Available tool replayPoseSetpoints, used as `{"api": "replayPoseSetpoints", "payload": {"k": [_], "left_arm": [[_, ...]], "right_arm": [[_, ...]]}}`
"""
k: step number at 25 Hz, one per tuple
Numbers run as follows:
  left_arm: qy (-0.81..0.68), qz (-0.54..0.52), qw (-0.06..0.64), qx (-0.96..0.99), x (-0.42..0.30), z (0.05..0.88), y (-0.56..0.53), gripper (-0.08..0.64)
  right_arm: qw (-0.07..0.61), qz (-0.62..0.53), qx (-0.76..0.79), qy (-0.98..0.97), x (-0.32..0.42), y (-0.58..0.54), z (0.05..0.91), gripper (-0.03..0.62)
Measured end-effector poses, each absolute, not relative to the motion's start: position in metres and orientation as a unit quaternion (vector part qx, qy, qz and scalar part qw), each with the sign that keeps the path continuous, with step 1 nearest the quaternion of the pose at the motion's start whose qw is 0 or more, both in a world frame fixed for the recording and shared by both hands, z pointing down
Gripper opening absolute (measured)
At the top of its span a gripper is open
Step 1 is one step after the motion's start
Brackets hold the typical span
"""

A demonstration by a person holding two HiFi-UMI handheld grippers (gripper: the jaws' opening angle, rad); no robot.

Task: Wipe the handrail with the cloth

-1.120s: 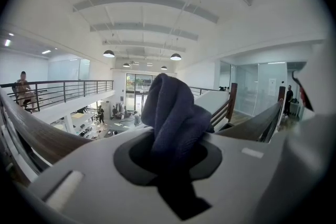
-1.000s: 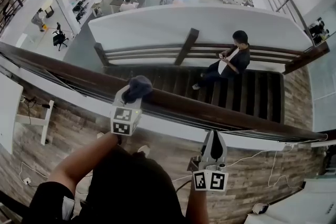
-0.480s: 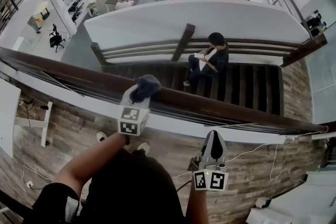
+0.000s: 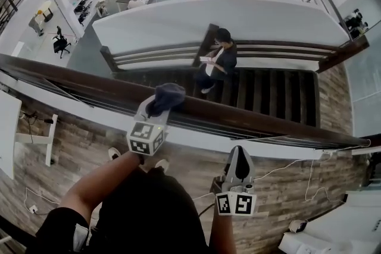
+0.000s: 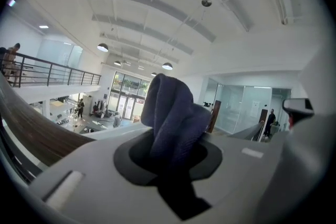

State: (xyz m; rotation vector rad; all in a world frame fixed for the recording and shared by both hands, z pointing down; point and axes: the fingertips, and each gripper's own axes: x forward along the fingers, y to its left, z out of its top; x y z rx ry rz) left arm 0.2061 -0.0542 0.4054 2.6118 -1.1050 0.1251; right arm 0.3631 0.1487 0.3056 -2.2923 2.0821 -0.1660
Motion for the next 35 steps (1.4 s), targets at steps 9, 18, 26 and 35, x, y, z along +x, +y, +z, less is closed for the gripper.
{"api": "replayPoseSetpoints", "payload": {"k": [9, 18, 26, 35], "left_arm": [[-0.385, 0.013, 0.106, 0.917, 0.187, 0.378, -0.024, 0.078], [-0.424, -0.004, 0.097, 0.901, 0.127, 0.371, -0.021, 0.078], [-0.447, 0.023, 0.104, 0.888, 0.040, 0.404, -0.032, 0.078], [-0.483, 0.053, 0.102, 0.868, -0.118, 0.435, -0.077, 0.078]], "right_arm": [[0.034, -0.037, -0.681, 0.731, 0.314, 0.117, 0.290, 0.002], [0.017, -0.035, -0.574, 0.818, 0.220, 0.078, 0.291, 0.040], [0.005, -0.025, -0.548, 0.836, 0.158, 0.053, 0.293, 0.041], [0.002, -0.032, -0.541, 0.840, 0.046, 0.023, 0.300, 0.037]]}}
